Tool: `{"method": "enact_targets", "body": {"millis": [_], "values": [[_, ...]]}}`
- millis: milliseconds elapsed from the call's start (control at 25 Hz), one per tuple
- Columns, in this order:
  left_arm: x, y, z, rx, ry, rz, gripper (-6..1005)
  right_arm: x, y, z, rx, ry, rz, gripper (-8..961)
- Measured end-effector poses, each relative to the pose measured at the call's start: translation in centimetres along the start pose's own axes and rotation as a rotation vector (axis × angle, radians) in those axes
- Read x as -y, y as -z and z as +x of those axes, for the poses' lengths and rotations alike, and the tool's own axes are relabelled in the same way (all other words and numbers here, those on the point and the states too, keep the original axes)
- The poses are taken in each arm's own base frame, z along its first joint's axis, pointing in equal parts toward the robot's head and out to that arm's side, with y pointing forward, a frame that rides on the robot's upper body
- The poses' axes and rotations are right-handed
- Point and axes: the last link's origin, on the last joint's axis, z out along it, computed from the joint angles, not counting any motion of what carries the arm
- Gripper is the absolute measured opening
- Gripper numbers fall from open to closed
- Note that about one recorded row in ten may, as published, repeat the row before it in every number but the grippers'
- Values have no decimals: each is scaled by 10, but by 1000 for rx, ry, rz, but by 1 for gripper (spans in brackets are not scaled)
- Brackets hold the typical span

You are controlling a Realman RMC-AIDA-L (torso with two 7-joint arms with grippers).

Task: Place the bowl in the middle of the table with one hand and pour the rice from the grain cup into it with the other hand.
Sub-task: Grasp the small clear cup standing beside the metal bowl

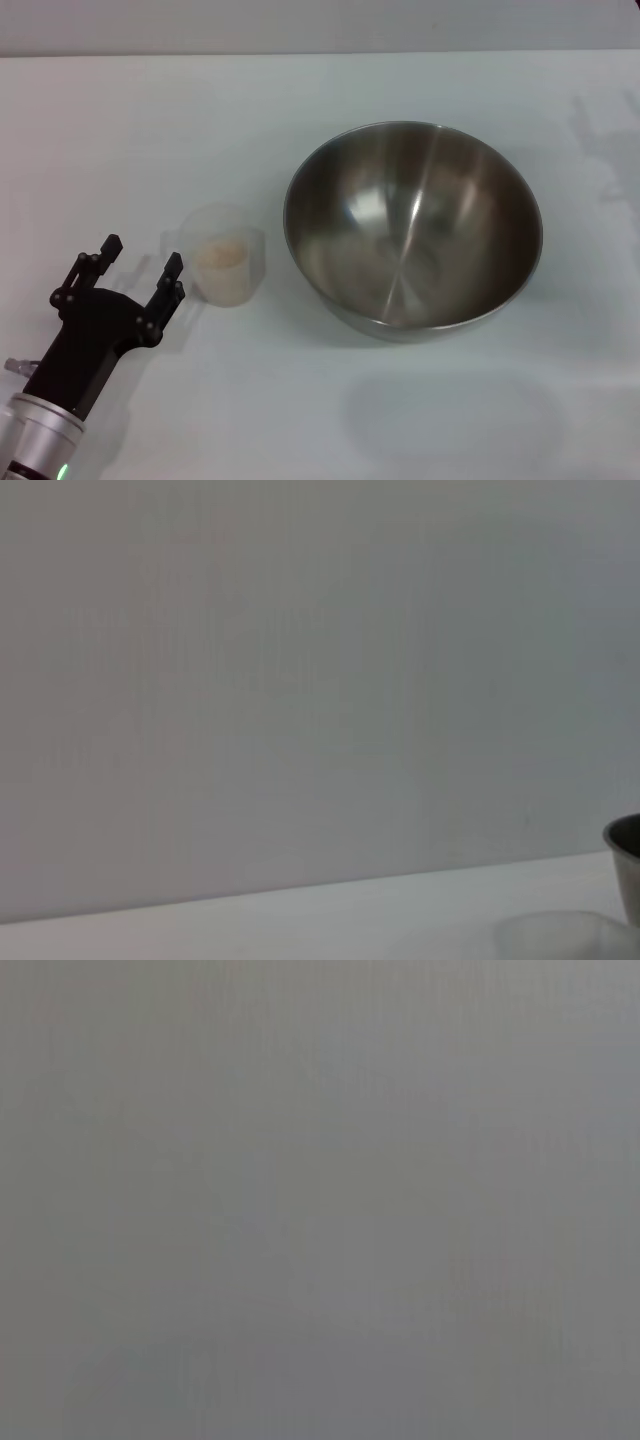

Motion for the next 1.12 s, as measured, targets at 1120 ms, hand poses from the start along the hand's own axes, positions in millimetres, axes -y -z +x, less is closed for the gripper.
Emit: {"method": "enact_targets", "body": {"millis": [1120], "values": [[15, -25, -3, 57, -34, 14, 662, -1, 2, 1, -2, -5, 5, 709]]}}
